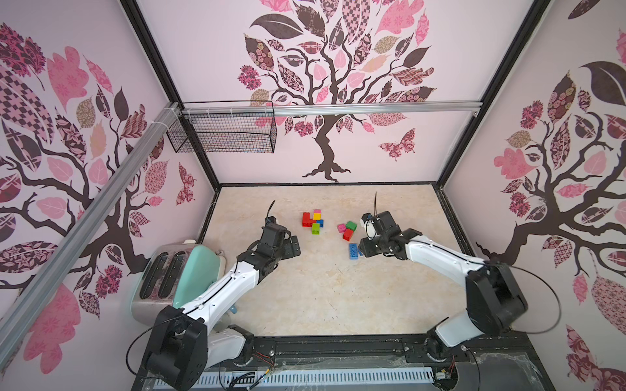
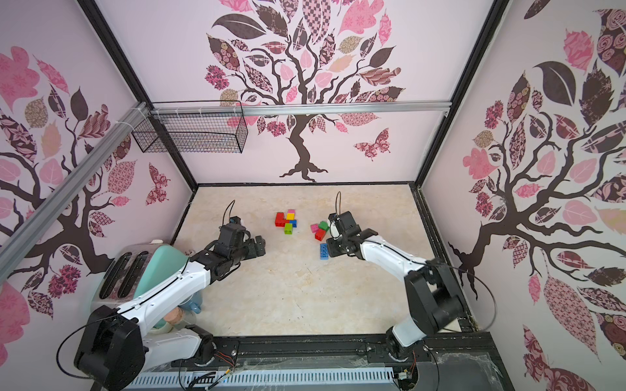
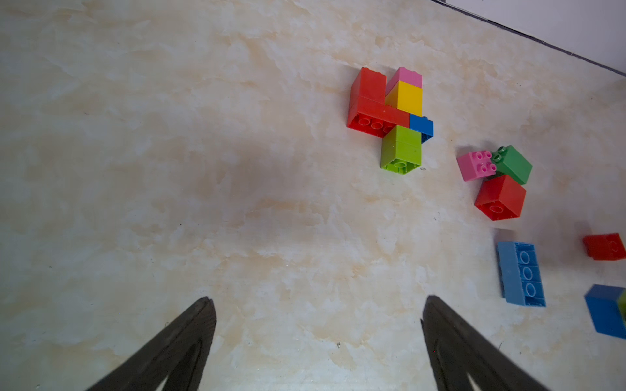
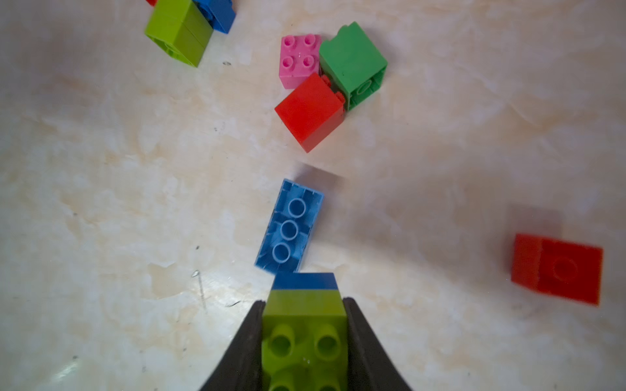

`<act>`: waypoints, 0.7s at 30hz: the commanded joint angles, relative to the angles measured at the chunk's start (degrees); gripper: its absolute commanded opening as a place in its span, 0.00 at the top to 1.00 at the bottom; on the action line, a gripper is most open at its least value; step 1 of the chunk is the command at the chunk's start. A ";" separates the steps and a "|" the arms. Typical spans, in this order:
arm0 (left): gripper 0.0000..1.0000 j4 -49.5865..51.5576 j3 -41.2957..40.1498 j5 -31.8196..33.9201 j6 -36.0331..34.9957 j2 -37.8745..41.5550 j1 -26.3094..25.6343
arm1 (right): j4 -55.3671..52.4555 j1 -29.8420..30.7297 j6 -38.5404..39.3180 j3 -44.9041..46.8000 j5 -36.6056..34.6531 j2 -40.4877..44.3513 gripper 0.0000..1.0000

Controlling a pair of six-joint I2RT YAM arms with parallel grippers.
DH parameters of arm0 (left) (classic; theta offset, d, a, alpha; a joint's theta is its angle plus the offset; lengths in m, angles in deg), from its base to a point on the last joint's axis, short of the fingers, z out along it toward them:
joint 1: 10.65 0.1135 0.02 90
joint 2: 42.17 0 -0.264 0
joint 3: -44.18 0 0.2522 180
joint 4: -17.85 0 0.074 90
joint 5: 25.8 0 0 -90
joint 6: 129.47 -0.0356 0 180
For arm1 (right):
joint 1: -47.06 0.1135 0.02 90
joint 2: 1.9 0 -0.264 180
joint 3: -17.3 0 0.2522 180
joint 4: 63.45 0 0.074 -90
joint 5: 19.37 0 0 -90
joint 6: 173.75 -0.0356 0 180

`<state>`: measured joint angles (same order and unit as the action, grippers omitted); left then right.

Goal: Assemble the number 4 with lego
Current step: Place the lego brick at the center of the board.

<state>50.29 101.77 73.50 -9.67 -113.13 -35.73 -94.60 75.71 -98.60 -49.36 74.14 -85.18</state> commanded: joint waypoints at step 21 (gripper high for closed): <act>0.02 -0.10 2.91 -1.48 -0.56 -1.73 -0.49 | -5.44 14.59 -18.34 -0.71 -9.29 -7.98 0.54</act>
<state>50.31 101.77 71.64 -9.67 -114.44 -35.99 -98.47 90.00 -118.30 -48.77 64.65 -93.66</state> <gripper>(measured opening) 0.980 0.425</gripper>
